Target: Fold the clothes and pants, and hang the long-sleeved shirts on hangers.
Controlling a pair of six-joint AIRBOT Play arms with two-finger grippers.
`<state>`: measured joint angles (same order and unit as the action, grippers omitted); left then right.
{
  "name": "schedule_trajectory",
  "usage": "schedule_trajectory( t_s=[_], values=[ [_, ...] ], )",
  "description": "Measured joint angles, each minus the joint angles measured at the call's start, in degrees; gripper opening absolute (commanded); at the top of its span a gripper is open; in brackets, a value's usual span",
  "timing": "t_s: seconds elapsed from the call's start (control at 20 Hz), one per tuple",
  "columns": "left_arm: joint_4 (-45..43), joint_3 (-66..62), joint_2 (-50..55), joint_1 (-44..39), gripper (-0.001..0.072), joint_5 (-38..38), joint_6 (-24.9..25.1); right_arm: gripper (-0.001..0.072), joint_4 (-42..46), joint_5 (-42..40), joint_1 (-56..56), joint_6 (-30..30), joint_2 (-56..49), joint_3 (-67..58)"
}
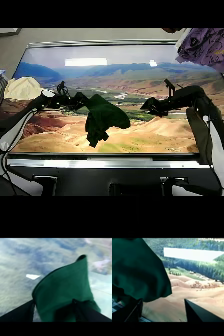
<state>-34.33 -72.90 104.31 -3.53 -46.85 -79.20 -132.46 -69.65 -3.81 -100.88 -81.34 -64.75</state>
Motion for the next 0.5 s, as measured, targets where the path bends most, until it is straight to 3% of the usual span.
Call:
schedule_trajectory(
  t_s=[0.05, 0.1, 0.5],
  values=[
    [0.8, -0.2, 0.8, -0.2, 0.026, 0.1, 0.6, 0.059, 0.0, -0.4, 0.0, 0.4, 0.2, 0.0],
    [0.9, -0.6, 1.6, -0.3, 0.0011, 0.2, 1.0, 0.0591, 0.0, -1.0, 0.0, 0.4, 0.4, 0.0],
    [1.4, -6.8, 3.1, -0.7, 0.0018, -0.1, 2.3, 0.0592, -1.0, -6.8, 4.8, -1.9, 1.3, 4.9]
  ],
)
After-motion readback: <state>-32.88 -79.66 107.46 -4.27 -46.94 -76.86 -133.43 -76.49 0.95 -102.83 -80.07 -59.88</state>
